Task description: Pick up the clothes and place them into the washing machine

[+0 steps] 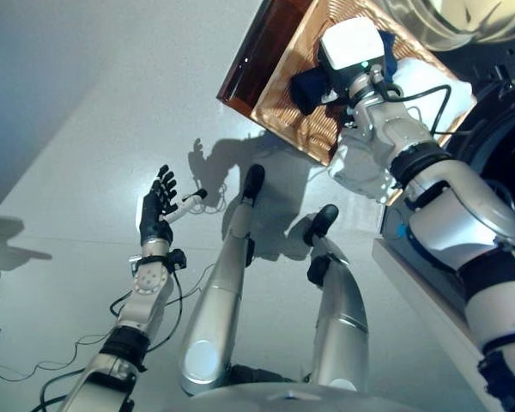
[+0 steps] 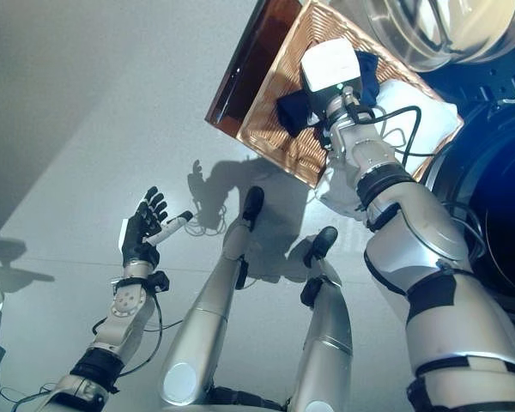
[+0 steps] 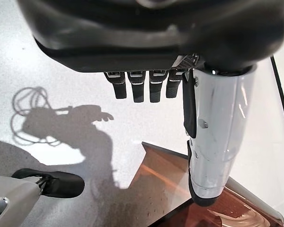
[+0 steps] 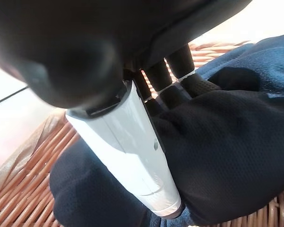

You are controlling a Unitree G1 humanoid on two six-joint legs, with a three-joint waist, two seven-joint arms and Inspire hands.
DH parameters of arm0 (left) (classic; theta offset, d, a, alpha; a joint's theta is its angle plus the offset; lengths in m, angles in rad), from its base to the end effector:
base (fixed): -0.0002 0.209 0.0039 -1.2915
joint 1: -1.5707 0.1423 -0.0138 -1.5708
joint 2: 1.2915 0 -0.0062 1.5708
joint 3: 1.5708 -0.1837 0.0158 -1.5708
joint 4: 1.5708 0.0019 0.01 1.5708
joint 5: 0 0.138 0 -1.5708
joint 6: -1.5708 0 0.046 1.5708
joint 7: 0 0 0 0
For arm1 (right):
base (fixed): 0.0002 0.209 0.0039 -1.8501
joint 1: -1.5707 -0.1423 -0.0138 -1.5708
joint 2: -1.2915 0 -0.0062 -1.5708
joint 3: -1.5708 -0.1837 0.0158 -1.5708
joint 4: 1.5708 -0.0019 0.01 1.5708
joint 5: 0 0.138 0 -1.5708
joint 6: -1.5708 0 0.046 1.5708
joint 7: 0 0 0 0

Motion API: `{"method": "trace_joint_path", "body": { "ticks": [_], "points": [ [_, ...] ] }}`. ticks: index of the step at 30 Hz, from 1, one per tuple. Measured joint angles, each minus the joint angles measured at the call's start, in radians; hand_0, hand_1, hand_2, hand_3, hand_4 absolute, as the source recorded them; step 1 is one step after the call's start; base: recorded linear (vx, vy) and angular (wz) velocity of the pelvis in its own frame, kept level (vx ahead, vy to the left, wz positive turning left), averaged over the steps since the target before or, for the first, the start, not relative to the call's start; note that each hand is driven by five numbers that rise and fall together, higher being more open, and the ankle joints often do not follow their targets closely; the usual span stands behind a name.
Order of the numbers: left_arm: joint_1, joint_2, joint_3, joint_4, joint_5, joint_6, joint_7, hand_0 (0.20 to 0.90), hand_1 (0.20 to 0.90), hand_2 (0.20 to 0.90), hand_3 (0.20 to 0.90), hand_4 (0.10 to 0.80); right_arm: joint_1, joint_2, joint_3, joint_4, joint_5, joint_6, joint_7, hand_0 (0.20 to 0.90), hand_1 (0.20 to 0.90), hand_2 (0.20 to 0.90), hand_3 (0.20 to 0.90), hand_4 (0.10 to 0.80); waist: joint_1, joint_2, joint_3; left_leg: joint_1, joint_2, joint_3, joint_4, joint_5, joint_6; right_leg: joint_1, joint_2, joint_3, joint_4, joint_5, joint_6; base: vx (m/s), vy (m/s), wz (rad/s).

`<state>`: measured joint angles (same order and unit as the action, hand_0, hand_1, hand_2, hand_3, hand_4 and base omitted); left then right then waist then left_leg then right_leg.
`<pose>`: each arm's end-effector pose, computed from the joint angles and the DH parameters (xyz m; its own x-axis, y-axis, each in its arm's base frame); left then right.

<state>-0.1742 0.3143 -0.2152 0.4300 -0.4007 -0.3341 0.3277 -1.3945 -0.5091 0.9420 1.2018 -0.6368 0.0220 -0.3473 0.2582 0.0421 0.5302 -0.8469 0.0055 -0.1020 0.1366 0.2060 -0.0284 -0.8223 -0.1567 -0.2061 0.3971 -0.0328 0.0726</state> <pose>0.2279 0.1860 0.0178 0.9724 0.2330 0.0132 -0.2322 0.9717 -0.0440 0.3810 -0.1741 0.2360 0.9249 0.1569 0.3463 0.3771 -0.2617 -0.8884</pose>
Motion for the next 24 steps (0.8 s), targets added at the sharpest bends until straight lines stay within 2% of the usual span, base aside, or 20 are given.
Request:
{"method": "trace_joint_path", "body": {
  "ticks": [14, 16, 18, 22, 24],
  "points": [
    [0.000, 0.006, 0.000, 0.003, 0.000, 0.000, 0.001, 0.900, 0.900, 0.900, 0.900, 0.800, -0.002, -0.007, -0.016, -0.035, 0.001, 0.001, 0.001, 0.200, 0.200, 0.200, 0.200, 0.300, -0.014, -0.003, 0.001, -0.001, -0.001, 0.010, 0.007, -0.001, 0.001, -0.003, -0.001, 0.010, 0.002, 0.002, 0.002, 0.001, 0.001, -0.01],
    [0.000, 0.007, 0.001, 0.014, 0.000, 0.001, 0.002, 0.900, 0.900, 0.900, 0.900, 0.800, 0.007, -0.022, -0.051, -0.083, 0.035, 0.000, -0.002, 0.200, 0.200, 0.200, 0.200, 0.300, -0.024, -0.009, 0.005, 0.002, -0.001, 0.021, 0.024, -0.006, 0.009, 0.002, -0.001, 0.020, 0.003, 0.004, 0.005, 0.019, 0.019, -0.11],
    [-0.006, 0.006, 0.000, 0.046, 0.000, 0.002, 0.002, 0.900, 0.900, 0.900, 0.900, 0.800, 0.051, -0.031, -0.151, -0.144, 0.119, -0.002, -0.006, 0.200, 0.200, 0.200, 0.200, 0.300, -0.027, -0.020, 0.012, 0.032, -0.001, 0.036, 0.037, -0.015, 0.027, 0.030, 0.000, 0.034, 0.001, 0.007, 0.008, 0.025, 0.003, -0.14],
    [-0.006, 0.007, 0.000, 0.087, 0.000, 0.006, 0.012, 0.900, 0.900, 0.900, 0.900, 0.800, 0.134, -0.037, -0.285, -0.236, 0.276, -0.005, -0.032, 0.200, 0.200, 0.200, 0.200, 0.300, -0.040, -0.025, 0.014, 0.105, -0.001, 0.058, 0.027, -0.024, 0.032, 0.093, 0.000, 0.055, -0.011, 0.010, 0.013, 0.021, 0.006, -0.12],
    [-0.003, 0.007, 0.000, 0.090, 0.000, 0.007, 0.015, 0.900, 0.900, 0.900, 0.900, 0.800, 0.151, -0.034, -0.311, -0.255, 0.322, -0.017, -0.055, 0.200, 0.200, 0.200, 0.200, 0.300, -0.043, -0.025, 0.014, 0.122, -0.001, 0.065, 0.022, -0.024, 0.032, 0.108, 0.000, 0.059, -0.017, 0.014, 0.013, 0.021, -0.004, -0.10]
  ]
}}
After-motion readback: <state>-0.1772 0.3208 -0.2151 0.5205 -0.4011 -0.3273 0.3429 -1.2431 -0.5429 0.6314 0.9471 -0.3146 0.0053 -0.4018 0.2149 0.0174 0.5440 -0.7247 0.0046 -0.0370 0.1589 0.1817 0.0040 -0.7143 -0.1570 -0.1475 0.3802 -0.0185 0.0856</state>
